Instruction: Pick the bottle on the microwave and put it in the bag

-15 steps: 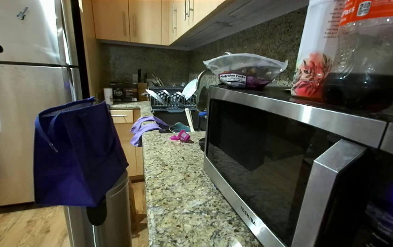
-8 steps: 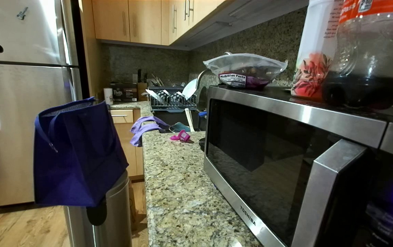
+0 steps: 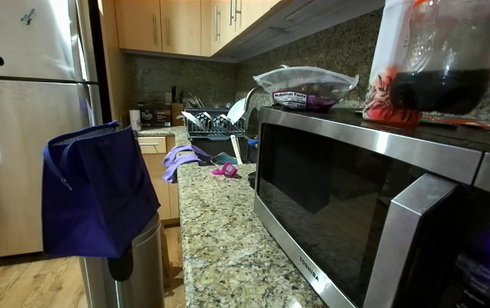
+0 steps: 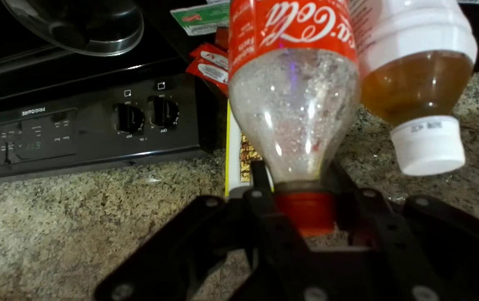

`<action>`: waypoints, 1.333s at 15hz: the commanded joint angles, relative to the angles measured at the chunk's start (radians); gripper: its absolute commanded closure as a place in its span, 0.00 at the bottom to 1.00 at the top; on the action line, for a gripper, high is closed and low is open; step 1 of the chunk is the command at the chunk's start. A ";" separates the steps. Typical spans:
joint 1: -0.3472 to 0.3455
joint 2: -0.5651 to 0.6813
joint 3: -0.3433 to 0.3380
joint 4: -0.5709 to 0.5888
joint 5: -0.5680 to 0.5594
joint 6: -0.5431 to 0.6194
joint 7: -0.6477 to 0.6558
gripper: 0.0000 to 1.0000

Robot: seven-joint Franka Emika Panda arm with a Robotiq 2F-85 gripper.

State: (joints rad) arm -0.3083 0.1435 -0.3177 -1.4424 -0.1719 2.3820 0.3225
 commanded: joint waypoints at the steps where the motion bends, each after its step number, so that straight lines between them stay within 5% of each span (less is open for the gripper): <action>1: 0.008 -0.114 -0.008 -0.035 -0.026 -0.044 0.057 0.88; 8: 0.031 -0.352 0.036 -0.226 -0.128 -0.105 0.070 0.88; 15: 0.066 -0.555 0.213 -0.580 -0.181 -0.092 0.062 0.88; 20: 0.114 -0.684 0.306 -0.707 -0.162 -0.097 0.010 0.88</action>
State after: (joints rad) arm -0.2177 -0.4334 -0.0453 -2.0660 -0.3286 2.2697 0.3911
